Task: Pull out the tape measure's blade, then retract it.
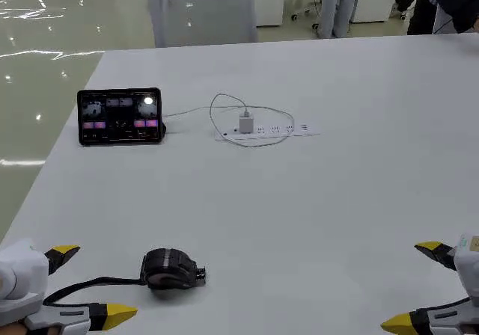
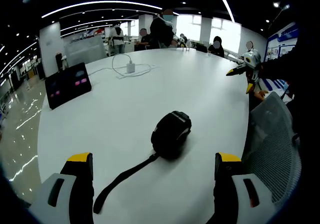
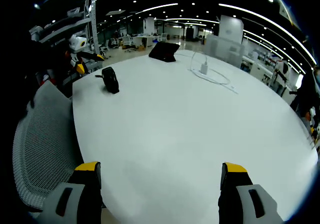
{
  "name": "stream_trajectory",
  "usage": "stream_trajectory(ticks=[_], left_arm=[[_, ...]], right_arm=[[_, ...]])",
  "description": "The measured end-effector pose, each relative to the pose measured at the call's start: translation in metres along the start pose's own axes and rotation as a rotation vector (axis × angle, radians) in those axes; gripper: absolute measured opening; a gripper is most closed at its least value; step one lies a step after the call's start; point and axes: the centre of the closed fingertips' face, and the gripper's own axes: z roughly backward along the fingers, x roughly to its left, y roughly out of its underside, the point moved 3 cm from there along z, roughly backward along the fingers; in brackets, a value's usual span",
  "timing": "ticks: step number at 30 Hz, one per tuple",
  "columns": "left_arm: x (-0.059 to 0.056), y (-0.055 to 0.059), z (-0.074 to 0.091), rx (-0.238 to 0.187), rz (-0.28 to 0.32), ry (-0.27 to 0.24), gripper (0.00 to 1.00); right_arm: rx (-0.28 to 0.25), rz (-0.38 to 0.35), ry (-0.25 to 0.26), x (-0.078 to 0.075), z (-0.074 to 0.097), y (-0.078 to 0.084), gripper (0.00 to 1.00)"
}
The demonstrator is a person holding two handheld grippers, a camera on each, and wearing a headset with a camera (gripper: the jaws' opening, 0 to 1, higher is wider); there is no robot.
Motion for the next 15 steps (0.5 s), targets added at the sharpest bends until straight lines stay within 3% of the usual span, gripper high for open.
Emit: stream_trajectory(ticks=[10, 15], left_arm=[[-0.002, 0.000, -0.004, 0.036, -0.041, 0.034, 0.99], [0.001, -0.006, -0.007, 0.042, -0.064, 0.040, 0.99]], right_arm=[[0.006, 0.031, -0.015, 0.002, -0.009, -0.007, 0.99], [0.009, 0.045, -0.022, 0.004, -0.015, -0.013, 0.99]])
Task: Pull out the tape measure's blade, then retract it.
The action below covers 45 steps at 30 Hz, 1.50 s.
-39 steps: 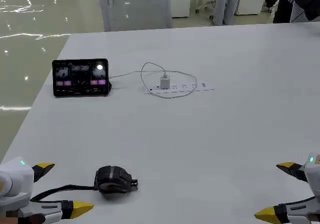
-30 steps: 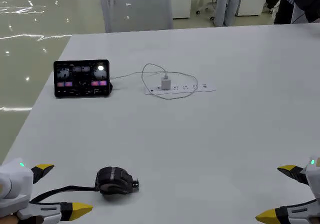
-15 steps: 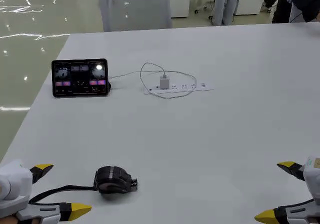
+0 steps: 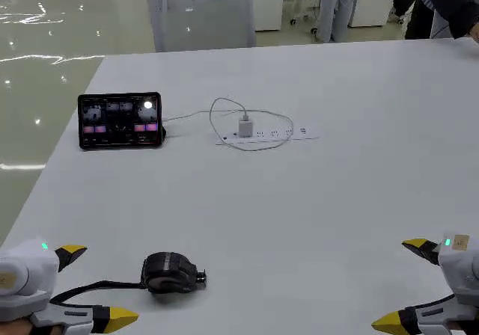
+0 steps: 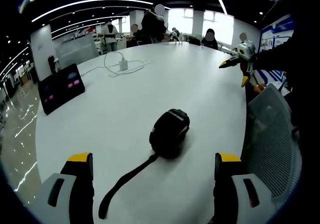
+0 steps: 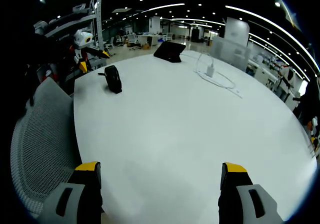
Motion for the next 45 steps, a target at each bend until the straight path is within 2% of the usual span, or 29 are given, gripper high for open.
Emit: stream_trajectory(ticks=[6, 13, 25, 33, 41, 45], left_arm=[[0.002, -0.007, -0.006, 0.010, -0.038, 0.013, 0.99], [0.008, -0.004, -0.012, 0.051, -0.088, 0.020, 0.97], [0.006, -0.011, -0.014, 0.083, -0.169, 0.069, 0.98], [0.002, -0.016, -0.023, 0.121, -0.253, 0.160, 0.96], [-0.002, -0.029, -0.037, 0.134, -0.322, 0.232, 0.89], [-0.007, -0.033, -0.046, 0.156, -0.363, 0.265, 0.88]], right_arm=[[0.000, 0.026, -0.012, 0.003, -0.008, -0.009, 0.99], [-0.005, 0.048, -0.022, 0.006, -0.016, -0.019, 0.99], [0.002, 0.061, -0.034, 0.005, -0.026, -0.026, 0.99], [0.008, 0.085, -0.042, 0.010, -0.039, -0.037, 0.99], [0.005, 0.094, -0.063, 0.013, -0.055, -0.050, 0.99], [0.001, 0.114, -0.081, 0.016, -0.062, -0.057, 0.99]])
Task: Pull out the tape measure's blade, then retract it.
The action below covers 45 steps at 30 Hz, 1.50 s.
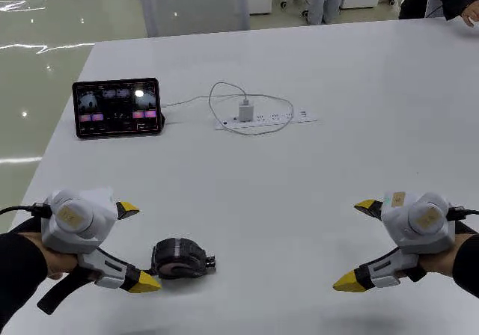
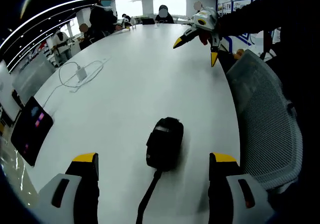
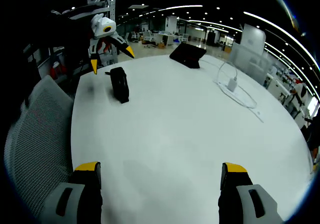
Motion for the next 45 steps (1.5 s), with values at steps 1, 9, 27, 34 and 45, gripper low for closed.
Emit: stream_trajectory(ticks=[1, 9, 27, 34, 45], left_arm=[[-0.001, -0.001, -0.003, 0.012, -0.011, 0.010, 0.88], [-0.003, -0.001, -0.018, 0.063, -0.065, 0.040, 0.85], [-0.012, -0.006, -0.039, 0.140, -0.124, 0.072, 0.67], [-0.014, -0.002, -0.047, 0.178, -0.146, 0.091, 0.56], [-0.014, -0.008, -0.051, 0.187, -0.171, 0.095, 0.49]], right_arm=[[0.000, 0.004, -0.002, 0.000, -0.002, -0.002, 0.99], [0.013, 0.006, -0.031, 0.001, -0.016, -0.011, 0.99], [0.052, 0.047, -0.126, 0.019, -0.045, -0.019, 0.99], [0.030, 0.094, -0.161, 0.028, -0.057, -0.033, 0.99], [0.036, 0.137, -0.189, 0.037, -0.073, -0.050, 0.99]])
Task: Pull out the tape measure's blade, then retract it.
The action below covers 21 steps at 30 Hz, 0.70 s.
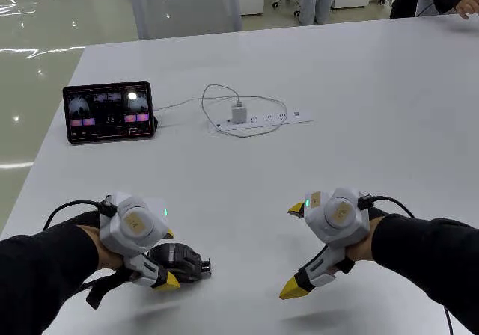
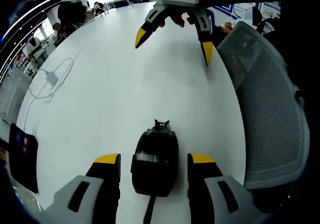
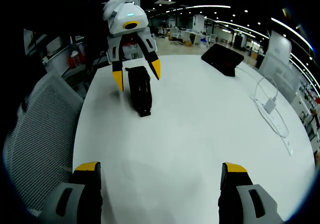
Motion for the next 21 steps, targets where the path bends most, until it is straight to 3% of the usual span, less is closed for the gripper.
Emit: stream_trajectory(ticks=[9, 14, 21], left_arm=[[0.000, 0.000, -0.003, 0.024, -0.031, 0.003, 0.41], [0.001, -0.001, -0.004, 0.031, -0.052, 0.006, 0.31], [0.000, 0.001, -0.009, 0.030, -0.039, -0.003, 0.31]], right_arm=[[-0.006, 0.023, -0.018, 0.003, -0.009, -0.015, 0.99], [-0.002, 0.031, -0.026, 0.003, -0.015, -0.019, 0.99], [0.007, 0.031, -0.036, 0.001, -0.024, -0.020, 0.99]])
